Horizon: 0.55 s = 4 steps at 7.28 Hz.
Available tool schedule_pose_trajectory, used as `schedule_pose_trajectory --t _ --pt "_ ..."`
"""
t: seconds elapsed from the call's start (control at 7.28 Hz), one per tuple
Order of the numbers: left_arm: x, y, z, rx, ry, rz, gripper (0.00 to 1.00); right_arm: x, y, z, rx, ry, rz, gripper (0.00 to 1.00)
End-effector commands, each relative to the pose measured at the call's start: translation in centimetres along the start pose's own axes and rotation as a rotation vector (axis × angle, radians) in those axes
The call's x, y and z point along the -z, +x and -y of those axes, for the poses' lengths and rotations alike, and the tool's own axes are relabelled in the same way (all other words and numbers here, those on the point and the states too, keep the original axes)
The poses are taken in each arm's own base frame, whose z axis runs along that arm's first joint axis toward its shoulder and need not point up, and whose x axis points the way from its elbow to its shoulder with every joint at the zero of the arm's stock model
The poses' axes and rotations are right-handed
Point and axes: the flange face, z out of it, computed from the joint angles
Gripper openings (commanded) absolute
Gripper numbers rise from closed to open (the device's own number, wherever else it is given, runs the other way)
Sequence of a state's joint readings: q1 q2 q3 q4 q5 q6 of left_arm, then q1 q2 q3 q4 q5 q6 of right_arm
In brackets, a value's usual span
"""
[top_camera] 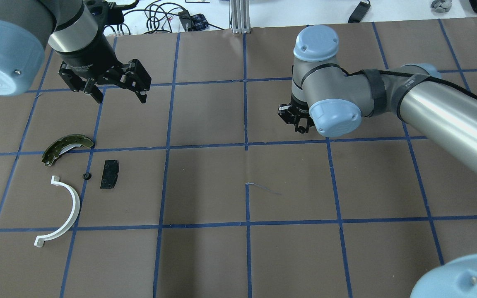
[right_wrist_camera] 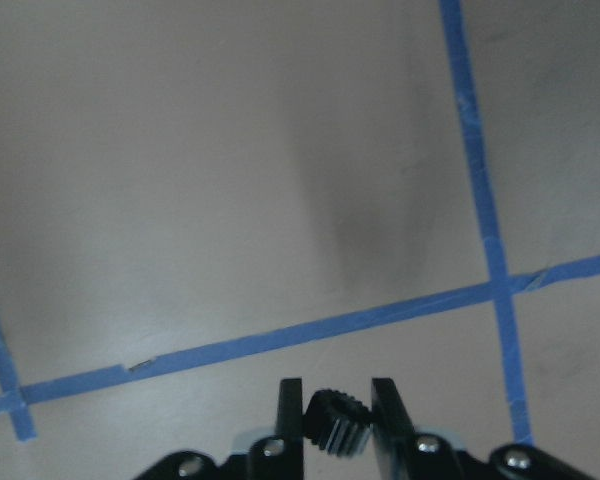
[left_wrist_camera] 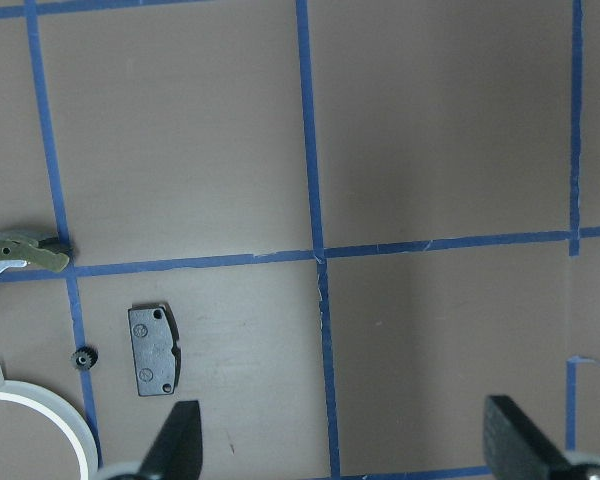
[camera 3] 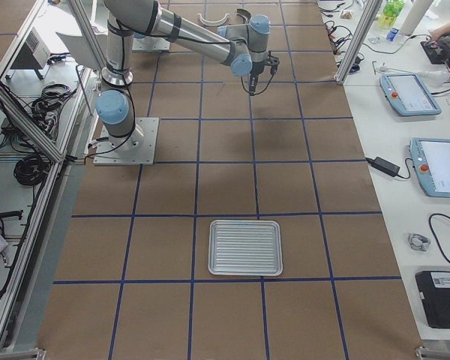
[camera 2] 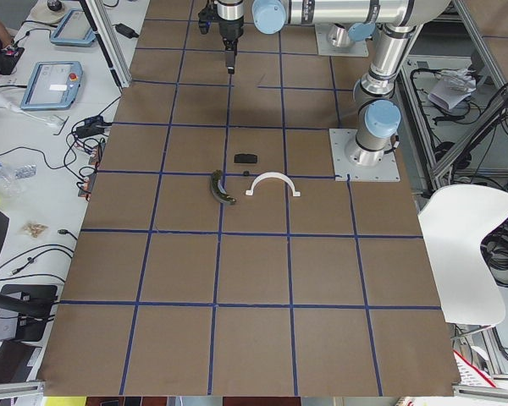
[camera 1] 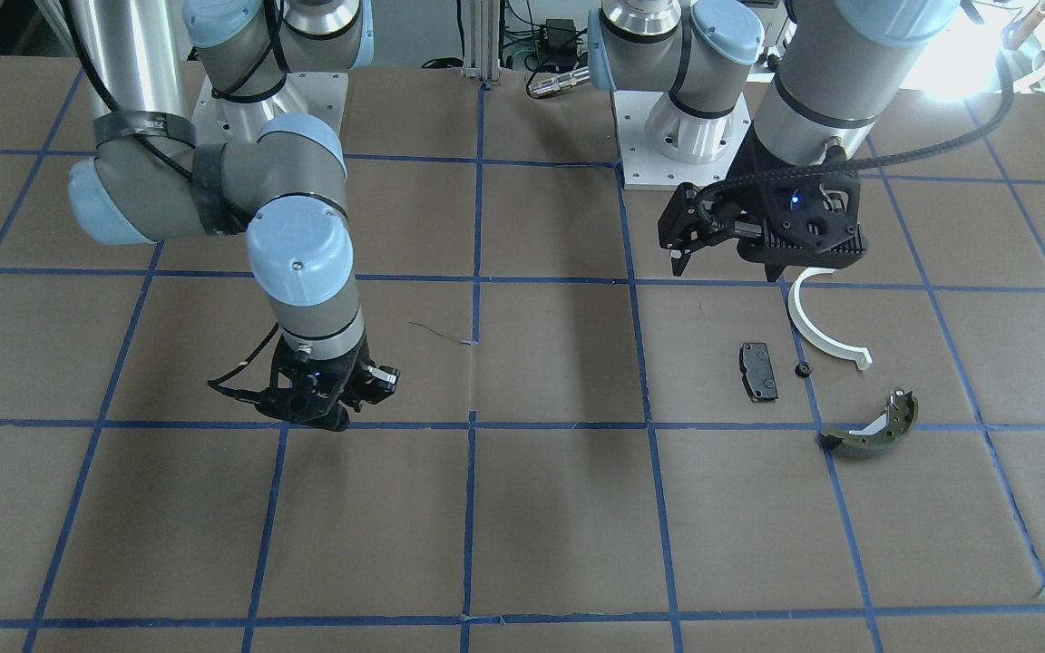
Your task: Place bearing gear from tray to pile
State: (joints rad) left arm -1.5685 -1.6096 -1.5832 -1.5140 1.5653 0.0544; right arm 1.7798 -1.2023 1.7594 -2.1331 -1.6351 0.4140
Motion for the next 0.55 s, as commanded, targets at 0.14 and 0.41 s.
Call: schedule_pose_trajectory --t 0.14,0.41 --pt "0.7 0.1 -1.0 0.0 0.013 -0.001 1.0 -0.4 -8.2 -5.4 0.067 0.031 0.077 0.07" --pt "0.9 0.0 -1.0 0.001 0.017 0.002 1.0 -2.5 -11.3 -7.2 0.094 0.038 0.103 0.07"
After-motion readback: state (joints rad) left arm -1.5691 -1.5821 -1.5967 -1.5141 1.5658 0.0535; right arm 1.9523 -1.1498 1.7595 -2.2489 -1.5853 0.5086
